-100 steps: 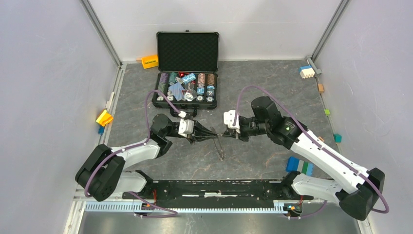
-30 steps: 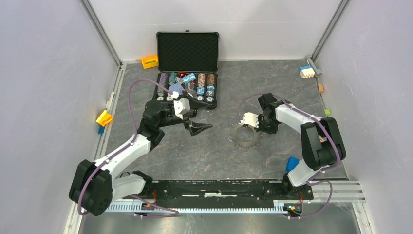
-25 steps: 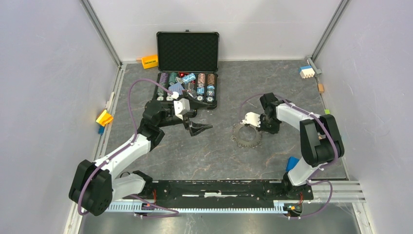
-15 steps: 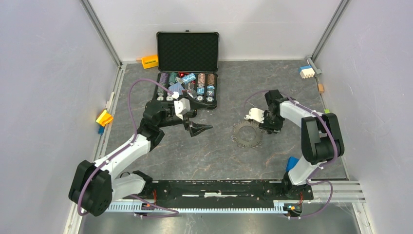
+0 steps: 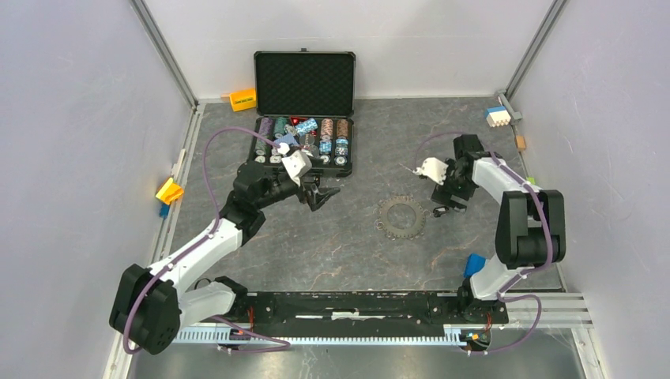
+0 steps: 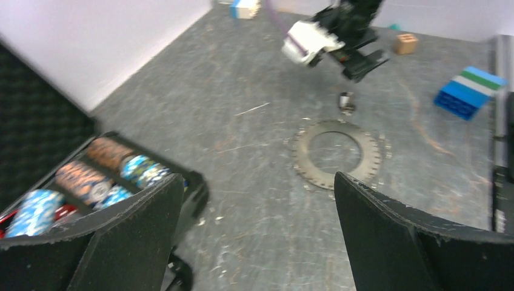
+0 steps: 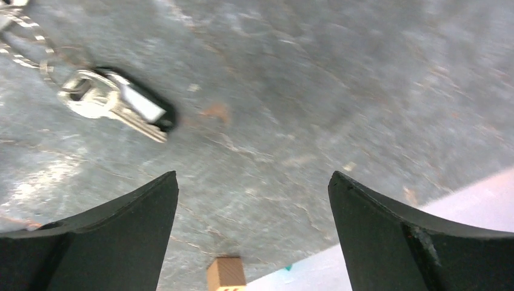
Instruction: Put the keys on the keyring
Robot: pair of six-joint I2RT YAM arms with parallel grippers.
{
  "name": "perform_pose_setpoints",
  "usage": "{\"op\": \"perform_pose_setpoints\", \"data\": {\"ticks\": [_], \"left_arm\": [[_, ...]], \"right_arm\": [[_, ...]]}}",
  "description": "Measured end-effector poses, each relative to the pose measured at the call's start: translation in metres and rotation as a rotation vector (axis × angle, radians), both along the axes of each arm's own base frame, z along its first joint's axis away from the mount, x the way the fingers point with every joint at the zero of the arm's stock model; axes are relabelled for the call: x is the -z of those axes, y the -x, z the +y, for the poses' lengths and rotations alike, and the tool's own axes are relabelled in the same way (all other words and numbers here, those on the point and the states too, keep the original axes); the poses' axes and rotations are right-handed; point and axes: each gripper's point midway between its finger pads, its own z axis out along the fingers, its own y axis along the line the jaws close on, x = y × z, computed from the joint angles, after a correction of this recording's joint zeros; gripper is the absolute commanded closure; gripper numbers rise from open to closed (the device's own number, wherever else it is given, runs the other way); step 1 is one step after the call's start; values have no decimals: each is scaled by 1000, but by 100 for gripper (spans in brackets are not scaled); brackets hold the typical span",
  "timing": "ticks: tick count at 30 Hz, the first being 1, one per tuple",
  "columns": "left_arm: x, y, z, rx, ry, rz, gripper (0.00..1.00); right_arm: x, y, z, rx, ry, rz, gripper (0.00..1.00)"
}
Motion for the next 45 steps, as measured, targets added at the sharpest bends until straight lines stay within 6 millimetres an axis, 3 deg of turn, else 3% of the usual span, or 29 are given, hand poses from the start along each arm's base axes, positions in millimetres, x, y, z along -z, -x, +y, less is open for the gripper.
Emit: {"op": "perform_pose_setpoints", "data": {"ticks": [10,14,18,26,31,34,40,42,45], "left_arm": [[-18,-48,48,-380,-10,-79,0],[-20,-59,68,-497,-6,-87,0],[-18,-62,89,-583,-18,-87,0],[9,-65,116,-668,-139,-29,0],[17,-61,145,-794,-132,-27,0],[12,-56,164,-879,-104,-40,0],[-17,-45,180,-950,-11,-91,0],[-17,-41,183,-961,19,-84,0],[-9,-38,182,-960,34,-59,0]], "right_arm": [[-76,-53,-35,243,-36,-382,2],[-109,-67,-35,365,-145,-561,2],[-132,-65,-28,455,-260,-698,2],[-150,-55,-16,585,-430,-815,2],[-169,-44,-8,626,-538,-903,2],[-179,-36,0,619,-604,-951,2],[-164,-15,13,581,-668,-950,2],[-153,-9,16,574,-666,-926,2],[-155,-7,16,562,-663,-936,2]]}}
